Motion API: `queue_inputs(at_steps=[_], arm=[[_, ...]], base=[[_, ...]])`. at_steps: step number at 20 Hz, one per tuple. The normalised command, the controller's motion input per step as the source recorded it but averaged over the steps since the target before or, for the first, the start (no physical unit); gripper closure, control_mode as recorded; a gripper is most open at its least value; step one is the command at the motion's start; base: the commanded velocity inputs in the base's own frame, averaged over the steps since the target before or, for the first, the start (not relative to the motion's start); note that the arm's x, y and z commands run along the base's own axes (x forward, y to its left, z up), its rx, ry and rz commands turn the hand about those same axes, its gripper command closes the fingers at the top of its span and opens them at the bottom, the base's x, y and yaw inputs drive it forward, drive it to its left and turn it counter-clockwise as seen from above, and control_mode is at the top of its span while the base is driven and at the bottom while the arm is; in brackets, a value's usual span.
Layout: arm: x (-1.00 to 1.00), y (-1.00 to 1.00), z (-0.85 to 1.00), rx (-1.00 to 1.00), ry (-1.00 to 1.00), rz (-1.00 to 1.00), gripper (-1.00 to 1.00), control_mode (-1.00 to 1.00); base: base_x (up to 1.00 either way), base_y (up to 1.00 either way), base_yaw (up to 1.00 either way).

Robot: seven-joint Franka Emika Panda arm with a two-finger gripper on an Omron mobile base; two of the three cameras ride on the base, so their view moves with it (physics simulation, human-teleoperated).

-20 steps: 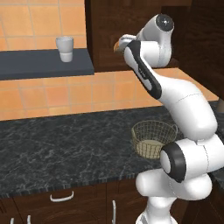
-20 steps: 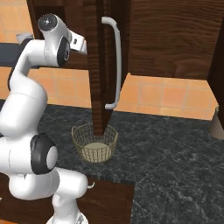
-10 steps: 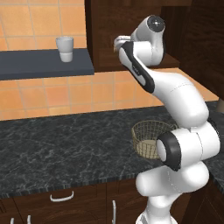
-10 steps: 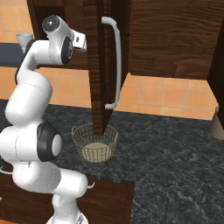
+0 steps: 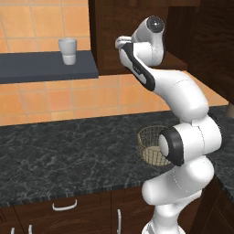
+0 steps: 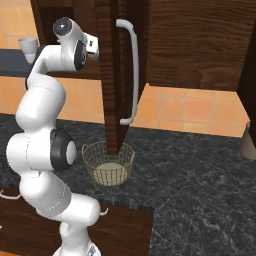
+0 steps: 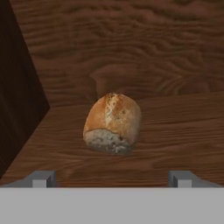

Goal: Open the cabinet, pick up the bread from the cabinet and place it in the basket. Then move the basket to the dining counter.

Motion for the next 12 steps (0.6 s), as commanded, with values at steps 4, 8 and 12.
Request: queue_inputs(at_steps=[4, 8, 12], arm=[[0.52, 0.0, 0.0, 0.0, 0.0, 0.0, -1.0, -1.0], [0.3, 0.01, 0.0, 0.0, 0.0, 0.0, -1.0, -1.0], [0.31, 0.03, 0.0, 0.0, 0.0, 0.0, -1.0, -1.0]], base=[[0.0, 0.0, 0.0], [0.0, 0.0, 0.0], [0.0, 0.0, 0.0]])
